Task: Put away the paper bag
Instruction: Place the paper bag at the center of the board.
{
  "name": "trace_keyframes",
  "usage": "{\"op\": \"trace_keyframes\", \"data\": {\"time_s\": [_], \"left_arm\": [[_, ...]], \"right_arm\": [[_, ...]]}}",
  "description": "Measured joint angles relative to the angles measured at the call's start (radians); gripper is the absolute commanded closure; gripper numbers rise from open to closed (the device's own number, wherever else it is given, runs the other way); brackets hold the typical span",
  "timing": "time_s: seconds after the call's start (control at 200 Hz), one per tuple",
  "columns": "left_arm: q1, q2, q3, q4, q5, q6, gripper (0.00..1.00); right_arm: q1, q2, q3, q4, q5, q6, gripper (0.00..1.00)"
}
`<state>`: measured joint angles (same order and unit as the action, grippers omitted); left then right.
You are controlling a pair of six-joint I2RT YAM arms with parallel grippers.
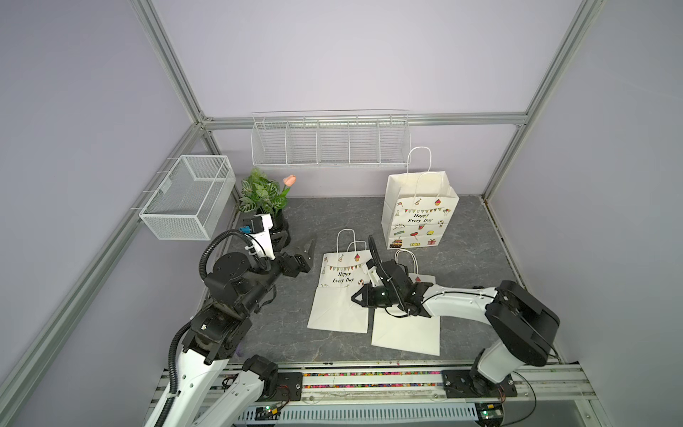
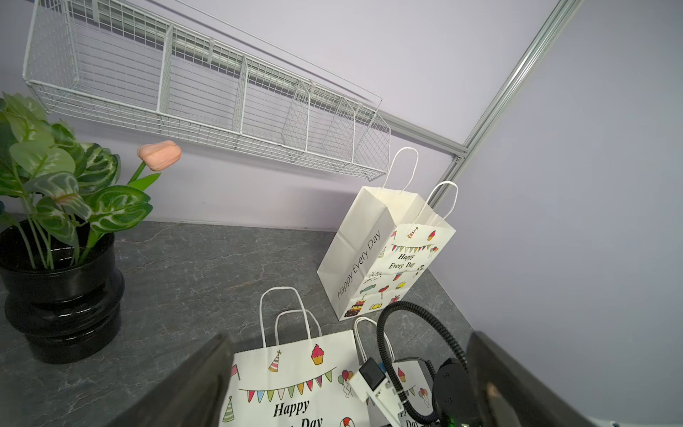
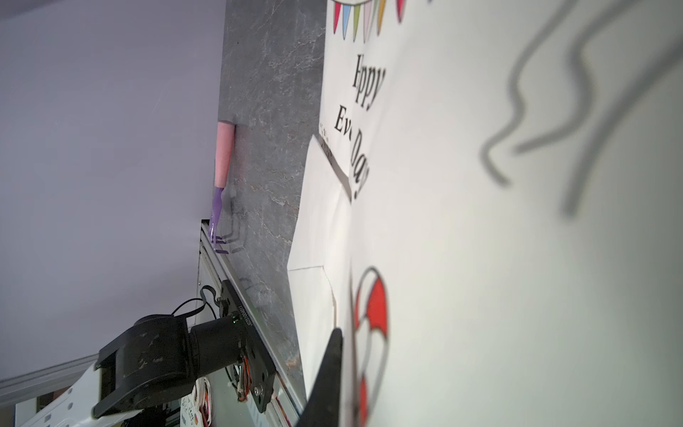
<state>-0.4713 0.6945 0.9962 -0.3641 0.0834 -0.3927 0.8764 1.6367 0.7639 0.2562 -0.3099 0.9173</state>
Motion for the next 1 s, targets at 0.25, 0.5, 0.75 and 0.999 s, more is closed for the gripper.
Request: {"op": "trace_keyframes", "data": {"time_s": [0.25,0.5,0.75,0.999], "left_arm": [[0.000,0.003,-0.002,0.014,0.000,-0.014,0.02],[0.000,0.004,-0.008,0.015,-0.001,-0.018,0.03],[0.000,0.000,-0.008,0.015,-0.007,-0.018,0.03],[0.002,-0.003,-0.014,0.017,-0.008,-0.018,0.03]], "right_arm": [[0.003,0.031,-0.008,0.024,0.018,0.013,0.90],[0.035,0.180,0.079,0.045,0.014,0.022,0.90],[0.074,0.294,0.194,0.094,-0.002,0.055,0.82],[0.110,0.381,0.256,0.124,-0.023,0.103,0.75]]}}
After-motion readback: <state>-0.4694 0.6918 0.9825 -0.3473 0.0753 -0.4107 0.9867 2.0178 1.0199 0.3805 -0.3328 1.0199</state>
